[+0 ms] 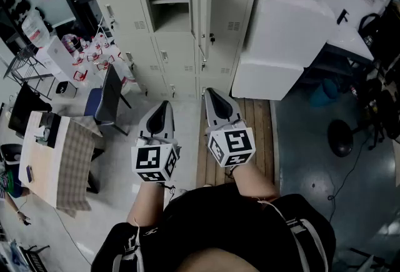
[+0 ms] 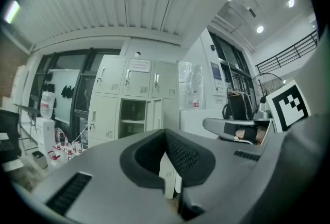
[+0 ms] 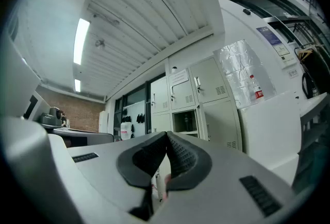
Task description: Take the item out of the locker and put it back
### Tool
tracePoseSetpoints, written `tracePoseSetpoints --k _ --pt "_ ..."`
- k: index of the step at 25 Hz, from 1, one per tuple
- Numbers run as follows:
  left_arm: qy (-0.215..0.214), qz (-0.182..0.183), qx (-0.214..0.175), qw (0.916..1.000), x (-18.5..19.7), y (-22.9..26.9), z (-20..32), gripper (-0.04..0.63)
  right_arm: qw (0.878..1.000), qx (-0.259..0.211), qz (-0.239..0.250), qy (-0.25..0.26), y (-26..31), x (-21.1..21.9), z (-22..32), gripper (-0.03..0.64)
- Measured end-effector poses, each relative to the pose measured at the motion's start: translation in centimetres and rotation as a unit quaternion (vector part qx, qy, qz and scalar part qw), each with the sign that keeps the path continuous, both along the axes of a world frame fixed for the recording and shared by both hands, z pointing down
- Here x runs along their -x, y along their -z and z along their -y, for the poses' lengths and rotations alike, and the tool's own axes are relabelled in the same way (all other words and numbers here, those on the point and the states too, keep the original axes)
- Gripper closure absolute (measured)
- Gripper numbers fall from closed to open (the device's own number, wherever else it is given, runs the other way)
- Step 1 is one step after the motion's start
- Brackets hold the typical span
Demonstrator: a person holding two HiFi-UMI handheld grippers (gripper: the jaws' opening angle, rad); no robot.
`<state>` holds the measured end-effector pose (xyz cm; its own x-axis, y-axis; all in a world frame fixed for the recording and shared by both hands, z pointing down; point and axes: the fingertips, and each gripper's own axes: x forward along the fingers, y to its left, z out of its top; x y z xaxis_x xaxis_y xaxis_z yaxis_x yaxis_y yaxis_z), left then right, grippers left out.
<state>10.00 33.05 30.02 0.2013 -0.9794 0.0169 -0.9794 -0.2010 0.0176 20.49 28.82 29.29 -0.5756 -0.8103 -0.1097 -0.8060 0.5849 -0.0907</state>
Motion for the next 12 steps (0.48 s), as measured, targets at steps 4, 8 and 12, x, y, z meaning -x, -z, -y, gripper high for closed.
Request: tracePoseSetpoints --k 4,8,12 --pt "-0.001 0.003 0.002 1.0000 -0.6 0.0 -0.6 0.583 1.000 0.006 0.014 0.006 -0.1 -0.6 -0.6 0.603" --pt "0.000 0.006 0.004 1.0000 -1.2 0.0 -0.6 0.583 1.000 0.005 0.017 0.013 0.0 -1.0 -0.8 0.603" --pt "0.001 0.010 0.006 0.9999 -1.8 -0.3 -0.6 0.583 1.000 0.009 0.017 0.013 -0.3 -1.5 -0.6 0.603"
